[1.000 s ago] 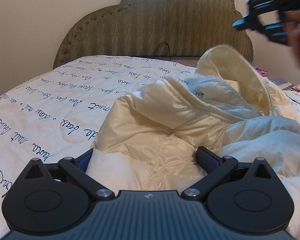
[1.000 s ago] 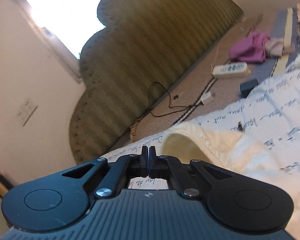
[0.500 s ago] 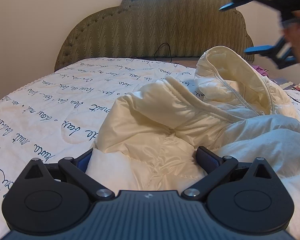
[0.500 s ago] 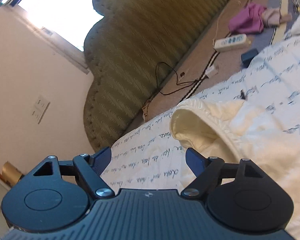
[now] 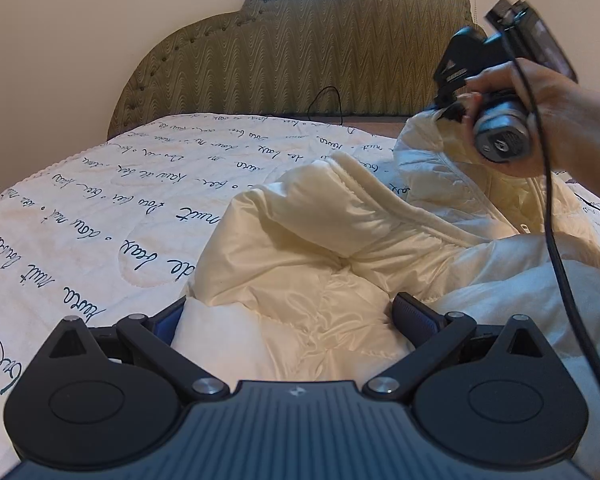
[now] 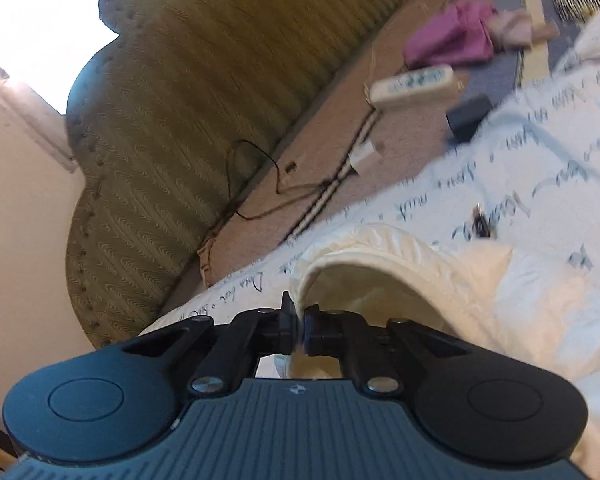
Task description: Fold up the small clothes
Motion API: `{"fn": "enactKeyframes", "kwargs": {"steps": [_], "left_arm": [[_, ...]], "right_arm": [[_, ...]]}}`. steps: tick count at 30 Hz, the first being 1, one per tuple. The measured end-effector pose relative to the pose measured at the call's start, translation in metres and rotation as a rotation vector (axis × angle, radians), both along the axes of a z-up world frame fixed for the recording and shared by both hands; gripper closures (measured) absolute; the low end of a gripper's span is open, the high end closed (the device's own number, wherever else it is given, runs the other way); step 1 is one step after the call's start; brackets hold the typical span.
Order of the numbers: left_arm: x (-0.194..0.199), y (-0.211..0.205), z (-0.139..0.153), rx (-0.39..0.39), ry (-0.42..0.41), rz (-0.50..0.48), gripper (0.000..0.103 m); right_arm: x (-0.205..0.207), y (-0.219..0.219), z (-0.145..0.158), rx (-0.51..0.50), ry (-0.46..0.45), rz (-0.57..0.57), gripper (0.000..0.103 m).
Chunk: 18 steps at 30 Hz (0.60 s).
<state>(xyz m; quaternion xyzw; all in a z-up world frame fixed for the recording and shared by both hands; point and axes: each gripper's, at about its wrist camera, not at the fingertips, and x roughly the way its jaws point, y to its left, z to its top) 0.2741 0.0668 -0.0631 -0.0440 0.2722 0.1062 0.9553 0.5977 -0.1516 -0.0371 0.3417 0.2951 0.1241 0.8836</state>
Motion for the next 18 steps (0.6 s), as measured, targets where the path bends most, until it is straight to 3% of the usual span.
{"fn": "enactKeyframes", "kwargs": {"steps": [5, 11, 18], "left_arm": [[0.000, 0.000, 0.000, -0.003, 0.000, -0.001, 0.000], [-0.001, 0.003, 0.001, -0.020, -0.002, -0.004, 0.000], [-0.002, 0.010, 0.003, -0.057, -0.012, -0.007, 0.000]], "right_arm": [[-0.051, -0.034, 0.036, 0.011, -0.144, 0.054, 0.095], [-0.155, -0.085, 0.088, -0.013, -0.291, 0.114, 0.095], [-0.280, -0.124, 0.099, -0.028, -0.350, 0.155, 0.095]]}}
